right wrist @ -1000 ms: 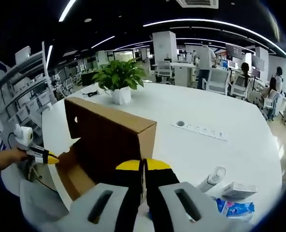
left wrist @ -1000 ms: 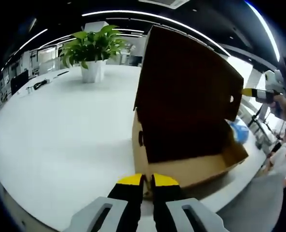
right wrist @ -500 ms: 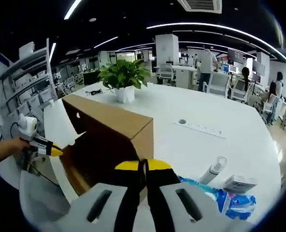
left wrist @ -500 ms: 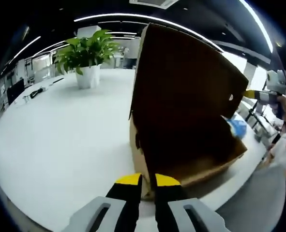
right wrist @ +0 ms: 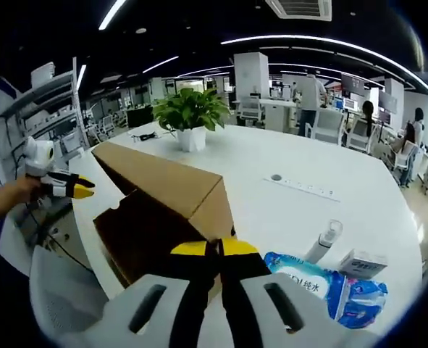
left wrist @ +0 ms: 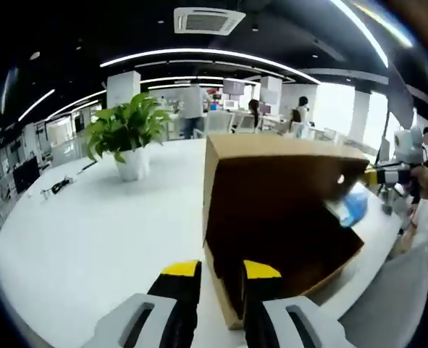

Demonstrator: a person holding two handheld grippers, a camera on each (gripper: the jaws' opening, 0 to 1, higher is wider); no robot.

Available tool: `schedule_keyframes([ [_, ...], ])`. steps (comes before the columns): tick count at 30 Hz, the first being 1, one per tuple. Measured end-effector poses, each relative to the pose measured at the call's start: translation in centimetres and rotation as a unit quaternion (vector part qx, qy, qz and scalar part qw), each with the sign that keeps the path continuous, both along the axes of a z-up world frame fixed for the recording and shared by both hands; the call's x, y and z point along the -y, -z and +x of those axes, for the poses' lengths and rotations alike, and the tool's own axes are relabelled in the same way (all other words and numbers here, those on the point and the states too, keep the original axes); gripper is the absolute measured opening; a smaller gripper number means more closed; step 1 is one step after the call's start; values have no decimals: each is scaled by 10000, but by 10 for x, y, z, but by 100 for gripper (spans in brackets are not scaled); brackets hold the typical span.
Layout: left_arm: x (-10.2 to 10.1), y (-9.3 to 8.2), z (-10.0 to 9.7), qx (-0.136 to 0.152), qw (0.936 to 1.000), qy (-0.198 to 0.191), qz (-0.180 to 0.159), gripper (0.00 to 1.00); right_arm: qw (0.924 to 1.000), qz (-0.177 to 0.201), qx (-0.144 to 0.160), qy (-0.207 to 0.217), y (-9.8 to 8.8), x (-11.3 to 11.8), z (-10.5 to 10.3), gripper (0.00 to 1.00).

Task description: Operate the shoe box by opening the lid, removing the specified soft item, and placing it in the target area until the item is outside and the box remains undamaged.

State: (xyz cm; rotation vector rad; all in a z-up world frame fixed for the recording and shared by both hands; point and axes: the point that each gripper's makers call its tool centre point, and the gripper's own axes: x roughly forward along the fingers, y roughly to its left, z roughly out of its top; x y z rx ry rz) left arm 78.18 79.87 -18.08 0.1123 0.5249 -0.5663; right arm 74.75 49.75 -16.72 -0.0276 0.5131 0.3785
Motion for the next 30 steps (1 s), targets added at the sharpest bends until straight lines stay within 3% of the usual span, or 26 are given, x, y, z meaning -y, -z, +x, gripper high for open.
schedule_keyframes([
  [11, 18, -26, 3, 454, 9967, 569, 348, 25, 10000, 4, -20, -44, 7, -3, -11, 4],
  [14, 22, -28, 4, 467, 9965, 633, 293, 25, 9999, -76, 58, -124, 8, -5, -16, 4],
  [23, 24, -20, -3, 513, 9947, 736, 507, 28, 9987, -215, 178, -432, 12, -14, -24, 9],
  [30, 21, -11, -8, 403, 9952, 749, 485, 29, 9970, -310, 216, -681, 21, -19, -32, 14],
])
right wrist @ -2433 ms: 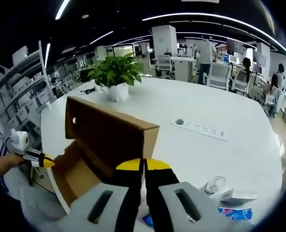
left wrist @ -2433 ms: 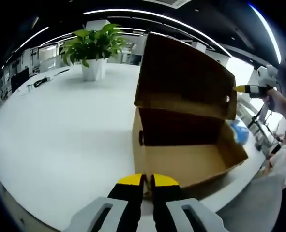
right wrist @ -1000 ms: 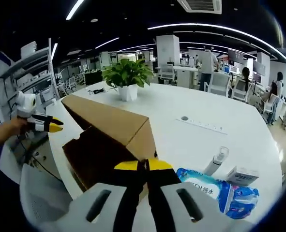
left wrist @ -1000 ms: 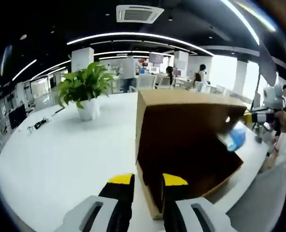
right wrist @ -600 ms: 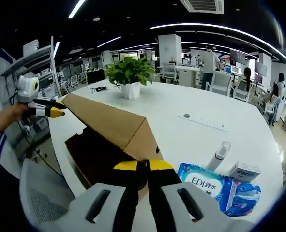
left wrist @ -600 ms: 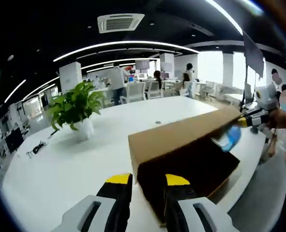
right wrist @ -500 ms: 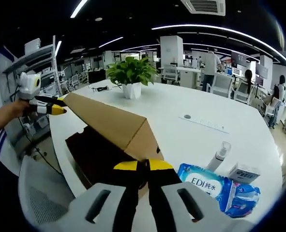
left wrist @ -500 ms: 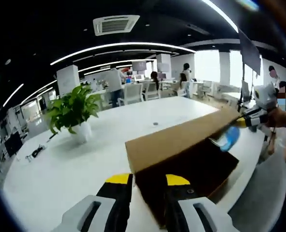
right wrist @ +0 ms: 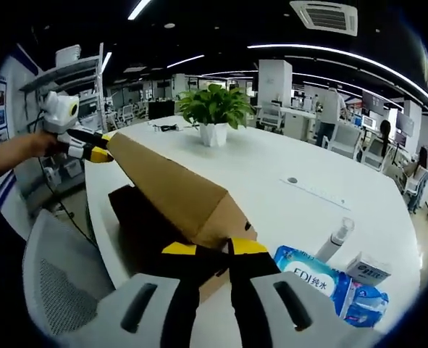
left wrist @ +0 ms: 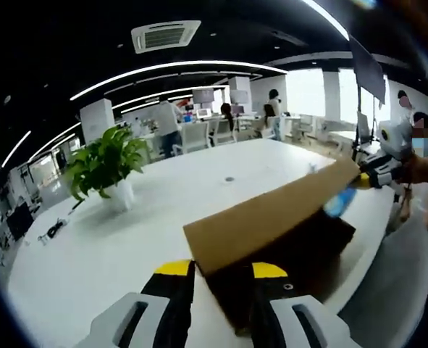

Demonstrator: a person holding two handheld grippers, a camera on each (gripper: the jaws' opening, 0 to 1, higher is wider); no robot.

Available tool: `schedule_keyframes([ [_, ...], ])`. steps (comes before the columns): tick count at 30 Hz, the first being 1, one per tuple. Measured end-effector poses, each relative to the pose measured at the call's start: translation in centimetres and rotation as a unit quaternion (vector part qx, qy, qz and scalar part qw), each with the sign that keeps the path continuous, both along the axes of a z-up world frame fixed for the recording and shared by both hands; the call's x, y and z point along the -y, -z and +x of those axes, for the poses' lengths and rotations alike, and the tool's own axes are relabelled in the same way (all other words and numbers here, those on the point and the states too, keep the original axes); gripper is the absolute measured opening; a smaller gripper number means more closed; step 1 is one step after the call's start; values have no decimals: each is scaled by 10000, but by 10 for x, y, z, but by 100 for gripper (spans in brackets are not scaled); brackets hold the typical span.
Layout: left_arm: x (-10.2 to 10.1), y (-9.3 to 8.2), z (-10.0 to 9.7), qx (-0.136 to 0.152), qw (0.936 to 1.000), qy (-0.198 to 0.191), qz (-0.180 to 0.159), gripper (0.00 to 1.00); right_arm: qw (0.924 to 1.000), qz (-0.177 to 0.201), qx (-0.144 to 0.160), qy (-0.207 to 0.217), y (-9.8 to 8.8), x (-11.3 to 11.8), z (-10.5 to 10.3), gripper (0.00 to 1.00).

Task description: Operate the shoe box by opening the lid, removing the specified soft item, and placing it in the target area until the item is outside and the box remains undamaged.

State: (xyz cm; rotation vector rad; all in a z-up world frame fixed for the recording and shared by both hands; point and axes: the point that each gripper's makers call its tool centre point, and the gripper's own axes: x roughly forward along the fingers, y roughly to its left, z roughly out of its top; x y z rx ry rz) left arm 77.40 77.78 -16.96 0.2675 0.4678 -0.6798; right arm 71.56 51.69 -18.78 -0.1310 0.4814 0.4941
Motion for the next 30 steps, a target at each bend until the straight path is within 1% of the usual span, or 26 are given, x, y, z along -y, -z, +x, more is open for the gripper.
schedule_keyframes([
  [2, -2, 4, -2, -38, 10000, 10, 30, 30, 10000, -3, -17, -60, 4, -1, -2, 15],
  [3, -2, 5, -3, -54, 10000, 12, 41, 30, 9999, -26, -14, -100, 1, -3, -6, 16],
  [8, 3, 9, -12, -105, 9999, 44, 95, 34, 9993, -171, -44, -327, 8, -6, -12, 18],
  [10, 5, 11, -16, -149, 9998, 53, 101, 35, 9988, -169, -73, -454, 10, -9, -15, 21],
  [11, 6, 12, -17, -173, 9998, 54, 114, 35, 9986, -117, -146, -498, 12, -11, -18, 23],
  [13, 5, 18, -18, -218, 9996, 75, 175, 35, 9979, -213, -137, -597, 16, -12, -20, 24],
  [19, 5, 28, -25, -339, 9993, 77, 146, 37, 9966, -272, -241, -735, 24, -15, -26, 27],
  [23, 7, 34, -30, -436, 9988, 108, 188, 38, 9954, -301, -364, -828, 31, -17, -29, 30],
  [29, 5, 45, -32, -555, 9982, 134, 174, 41, 9940, -316, -492, -929, 41, -20, -33, 33],
  [30, 4, 49, -32, -572, 9981, 145, 189, 41, 9938, -308, -512, -938, 43, -21, -33, 33],
])
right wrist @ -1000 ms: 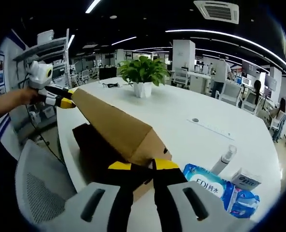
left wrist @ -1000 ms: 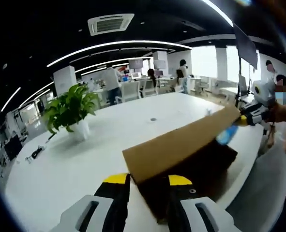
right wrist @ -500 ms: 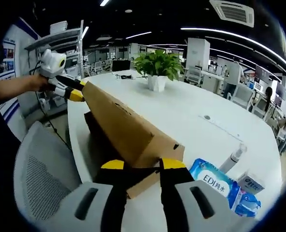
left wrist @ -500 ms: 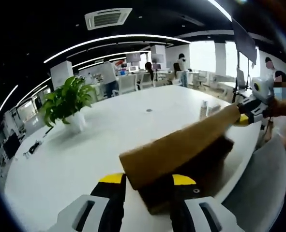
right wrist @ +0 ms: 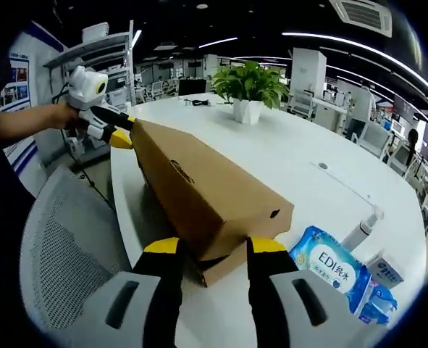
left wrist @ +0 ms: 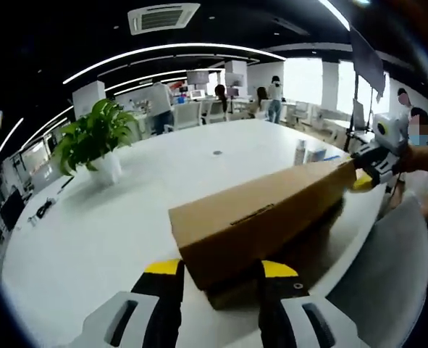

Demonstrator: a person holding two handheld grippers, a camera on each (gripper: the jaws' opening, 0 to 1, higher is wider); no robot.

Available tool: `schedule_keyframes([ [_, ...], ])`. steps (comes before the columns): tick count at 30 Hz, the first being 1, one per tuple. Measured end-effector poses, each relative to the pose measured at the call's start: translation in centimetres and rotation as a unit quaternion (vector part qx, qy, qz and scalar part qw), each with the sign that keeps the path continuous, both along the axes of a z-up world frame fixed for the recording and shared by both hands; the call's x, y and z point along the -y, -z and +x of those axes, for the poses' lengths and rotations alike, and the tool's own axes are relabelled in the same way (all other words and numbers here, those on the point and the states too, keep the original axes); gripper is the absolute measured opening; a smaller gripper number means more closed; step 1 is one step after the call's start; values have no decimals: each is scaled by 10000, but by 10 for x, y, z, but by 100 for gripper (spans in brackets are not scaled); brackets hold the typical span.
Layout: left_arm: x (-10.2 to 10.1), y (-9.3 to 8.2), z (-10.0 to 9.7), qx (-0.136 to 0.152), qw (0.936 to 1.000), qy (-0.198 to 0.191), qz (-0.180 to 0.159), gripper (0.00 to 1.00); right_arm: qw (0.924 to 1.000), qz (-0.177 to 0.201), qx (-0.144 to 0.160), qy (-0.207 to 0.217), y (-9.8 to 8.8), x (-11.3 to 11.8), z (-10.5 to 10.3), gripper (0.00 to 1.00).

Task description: Operate the shoe box by opening the lid, removing the specified soft item, and placing it in the target area until the item is outside and the box remains undamaged.

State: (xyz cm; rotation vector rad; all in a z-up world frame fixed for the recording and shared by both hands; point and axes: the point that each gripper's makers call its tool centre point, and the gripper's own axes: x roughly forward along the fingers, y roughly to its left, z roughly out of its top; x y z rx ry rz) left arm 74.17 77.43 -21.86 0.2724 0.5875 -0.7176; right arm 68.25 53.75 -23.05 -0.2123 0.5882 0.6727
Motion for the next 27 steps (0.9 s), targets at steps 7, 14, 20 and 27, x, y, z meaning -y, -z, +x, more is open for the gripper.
schedule_keyframes([
  [7, -3, 19, -3, -187, 9998, 6, 24, 43, 9998, 97, -180, 12, 11, -1, -2, 36],
  [14, -5, 31, -4, -399, 9992, -66, -34, 43, 9994, 63, -349, -18, 25, -3, -4, 37],
  [20, -7, 45, -5, -536, 9985, -131, -35, 42, 9989, 102, -445, 46, 33, -4, -4, 36],
  [27, -5, 52, -5, -652, 9977, -182, 5, 41, 9988, -16, -495, 67, 45, -5, -3, 36],
])
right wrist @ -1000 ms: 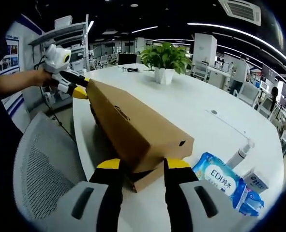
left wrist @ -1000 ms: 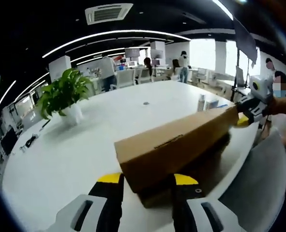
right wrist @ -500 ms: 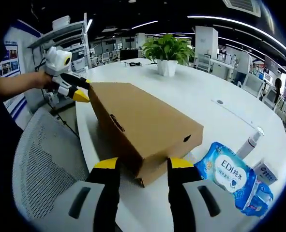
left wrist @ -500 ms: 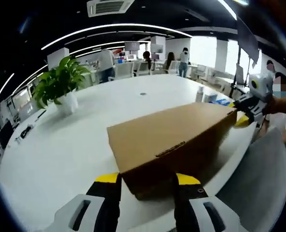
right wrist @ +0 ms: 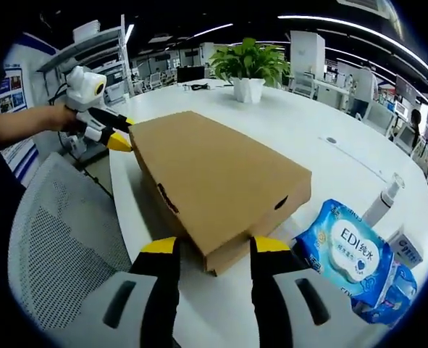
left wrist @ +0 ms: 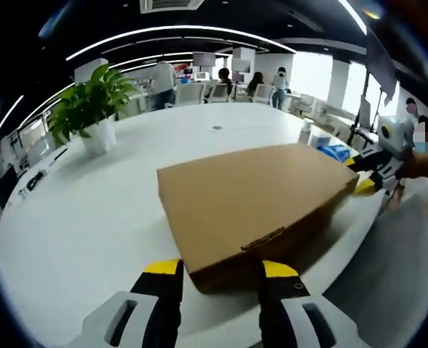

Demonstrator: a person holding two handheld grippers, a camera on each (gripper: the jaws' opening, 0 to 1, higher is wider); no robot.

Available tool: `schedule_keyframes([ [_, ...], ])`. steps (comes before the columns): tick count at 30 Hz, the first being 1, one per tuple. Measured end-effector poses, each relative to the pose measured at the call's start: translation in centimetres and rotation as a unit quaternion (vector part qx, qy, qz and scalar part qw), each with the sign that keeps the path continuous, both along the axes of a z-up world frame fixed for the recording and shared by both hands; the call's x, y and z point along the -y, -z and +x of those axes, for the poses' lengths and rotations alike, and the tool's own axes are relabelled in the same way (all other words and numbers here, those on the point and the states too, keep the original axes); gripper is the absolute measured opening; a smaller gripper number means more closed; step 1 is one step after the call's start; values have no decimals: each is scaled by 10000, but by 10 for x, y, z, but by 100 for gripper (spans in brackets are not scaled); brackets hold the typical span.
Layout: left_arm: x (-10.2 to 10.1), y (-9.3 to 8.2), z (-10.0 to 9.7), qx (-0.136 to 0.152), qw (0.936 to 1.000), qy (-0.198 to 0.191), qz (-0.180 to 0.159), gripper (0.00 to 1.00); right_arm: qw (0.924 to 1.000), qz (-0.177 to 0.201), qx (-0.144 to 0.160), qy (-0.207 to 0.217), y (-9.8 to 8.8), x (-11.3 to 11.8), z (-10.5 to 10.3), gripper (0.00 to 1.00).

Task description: Operate the shoe box by opening the lid, removing the specified soft item, and placing it in the target area until the item is outside and the box remains undamaged.

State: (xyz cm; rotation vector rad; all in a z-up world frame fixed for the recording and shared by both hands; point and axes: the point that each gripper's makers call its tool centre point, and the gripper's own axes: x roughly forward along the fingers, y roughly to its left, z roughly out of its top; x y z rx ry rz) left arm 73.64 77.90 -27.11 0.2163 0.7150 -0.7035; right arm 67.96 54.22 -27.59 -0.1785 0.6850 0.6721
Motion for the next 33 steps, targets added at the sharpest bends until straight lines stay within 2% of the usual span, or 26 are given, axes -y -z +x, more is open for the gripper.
schedule_keyframes([
  [10, 2, 13, 3, -129, 9999, -32, 98, 41, 9999, -149, -8, -24, 14, 4, 3, 34],
  [14, 3, 13, 6, -128, 9999, -49, 98, 41, 9999, -153, 15, -4, 13, 5, 8, 34],
  [33, 14, 14, 43, -156, 9998, 33, 144, 41, 9998, -106, 86, 131, 14, 16, 43, 34],
])
